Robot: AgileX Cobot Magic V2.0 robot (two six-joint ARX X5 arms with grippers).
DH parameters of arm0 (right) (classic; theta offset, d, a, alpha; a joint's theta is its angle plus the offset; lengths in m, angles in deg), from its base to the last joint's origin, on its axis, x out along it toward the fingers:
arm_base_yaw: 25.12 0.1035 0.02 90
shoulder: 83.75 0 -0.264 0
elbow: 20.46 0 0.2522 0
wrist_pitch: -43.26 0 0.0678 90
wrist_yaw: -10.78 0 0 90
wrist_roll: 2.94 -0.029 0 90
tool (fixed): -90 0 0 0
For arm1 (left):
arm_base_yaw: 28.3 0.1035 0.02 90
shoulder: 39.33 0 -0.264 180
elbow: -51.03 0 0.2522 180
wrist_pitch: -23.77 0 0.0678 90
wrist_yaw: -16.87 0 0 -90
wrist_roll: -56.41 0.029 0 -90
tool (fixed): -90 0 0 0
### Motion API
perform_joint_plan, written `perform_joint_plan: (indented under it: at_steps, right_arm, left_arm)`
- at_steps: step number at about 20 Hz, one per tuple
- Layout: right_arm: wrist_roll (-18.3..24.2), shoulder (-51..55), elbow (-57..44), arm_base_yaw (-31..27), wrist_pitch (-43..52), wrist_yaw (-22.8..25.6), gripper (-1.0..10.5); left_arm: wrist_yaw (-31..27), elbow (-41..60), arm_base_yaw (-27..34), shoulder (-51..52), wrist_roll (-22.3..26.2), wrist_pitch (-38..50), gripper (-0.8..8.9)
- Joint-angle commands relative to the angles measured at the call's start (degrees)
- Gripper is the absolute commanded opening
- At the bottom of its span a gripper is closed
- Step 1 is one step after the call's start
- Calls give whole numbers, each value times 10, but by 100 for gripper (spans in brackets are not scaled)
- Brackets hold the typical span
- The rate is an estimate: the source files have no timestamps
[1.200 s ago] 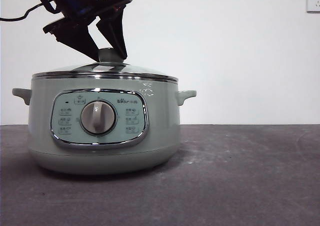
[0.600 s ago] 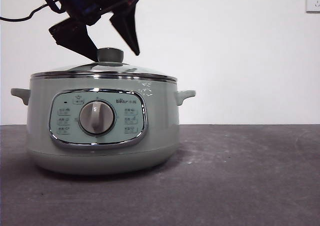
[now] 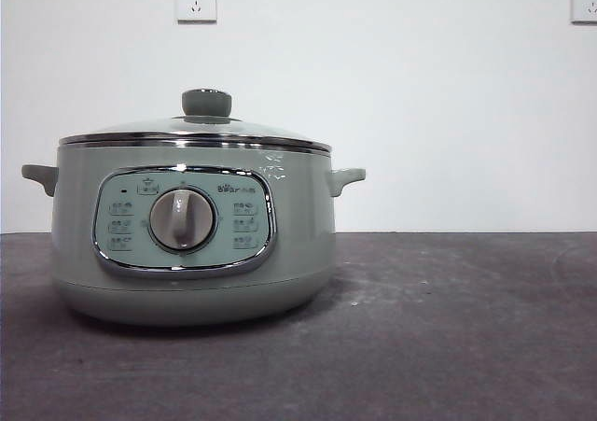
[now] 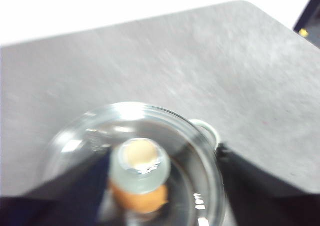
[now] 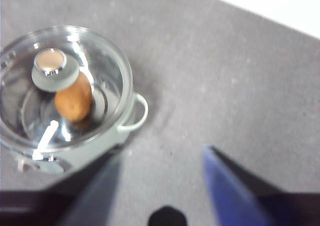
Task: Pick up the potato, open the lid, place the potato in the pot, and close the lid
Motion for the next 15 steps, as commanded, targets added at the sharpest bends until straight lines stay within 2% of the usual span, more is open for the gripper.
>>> perform_joint_plan:
  at_steps: [1, 3, 5, 10, 13, 15]
  right_arm:
    - [2, 47, -88, 1, 61, 1, -16]
    - [3, 92, -162, 1, 120, 1, -16]
    - [3, 138, -237, 1, 183, 0, -16]
    - [-3, 243, -417, 1, 332, 0, -16]
    - [-24, 294, -497, 1, 388, 0, -16]
    - [-24, 311, -526, 1, 398, 1, -16]
  left_arm:
    - [-39, 4, -1, 34, 28, -19, -8]
    - [-67, 23, -1, 73, 33, -12, -8]
    - [-69, 66, -2, 121, 33, 15, -8]
    - [-69, 230, -2, 251, 32, 77, -8]
    - [-69, 311, -2, 319, 30, 104, -8]
    - [-69, 337, -2, 347, 30, 116, -8]
